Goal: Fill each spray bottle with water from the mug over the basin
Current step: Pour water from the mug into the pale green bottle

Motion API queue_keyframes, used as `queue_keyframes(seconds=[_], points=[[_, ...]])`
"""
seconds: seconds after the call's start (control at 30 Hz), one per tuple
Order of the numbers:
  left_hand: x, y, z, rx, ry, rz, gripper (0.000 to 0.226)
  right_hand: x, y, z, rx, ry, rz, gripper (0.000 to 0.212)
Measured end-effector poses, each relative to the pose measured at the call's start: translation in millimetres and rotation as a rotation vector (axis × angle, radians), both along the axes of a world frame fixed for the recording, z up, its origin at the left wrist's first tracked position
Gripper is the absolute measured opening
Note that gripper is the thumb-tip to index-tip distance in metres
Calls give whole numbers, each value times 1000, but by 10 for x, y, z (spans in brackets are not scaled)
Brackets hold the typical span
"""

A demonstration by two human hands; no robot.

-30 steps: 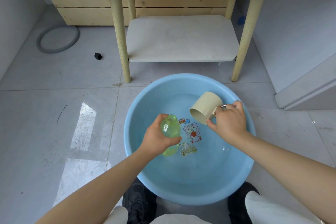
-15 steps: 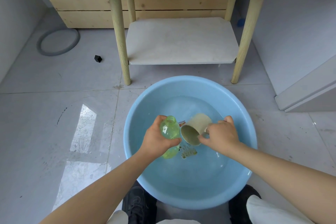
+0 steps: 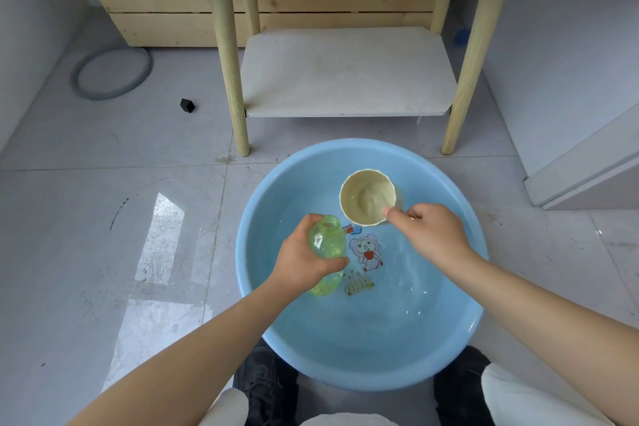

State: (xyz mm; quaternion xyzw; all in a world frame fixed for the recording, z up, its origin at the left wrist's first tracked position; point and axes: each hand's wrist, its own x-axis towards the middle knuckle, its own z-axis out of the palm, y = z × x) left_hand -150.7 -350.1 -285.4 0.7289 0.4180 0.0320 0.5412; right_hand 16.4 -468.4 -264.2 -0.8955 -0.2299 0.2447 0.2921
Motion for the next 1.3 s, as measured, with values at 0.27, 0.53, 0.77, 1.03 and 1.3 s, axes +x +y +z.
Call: queue_keyframes(seconds=[0.27, 0.53, 0.77, 1.03, 1.3], points=[[26, -14, 40, 23, -19, -30, 62, -185, 112, 206, 350, -248, 73, 56], [34, -16, 27, 32, -20, -26, 61, -204, 133, 155, 356, -528, 182, 53], [37, -18, 43, 23, -16, -22, 62, -177, 128, 147, 368, -694, 223, 48], [48, -25, 107, 9, -1, -13, 77, -175, 119, 150, 381, -754, 222, 44], [37, -21, 104, 16, -10, -15, 63, -161, 128, 160, 395, -776, 229, 44]])
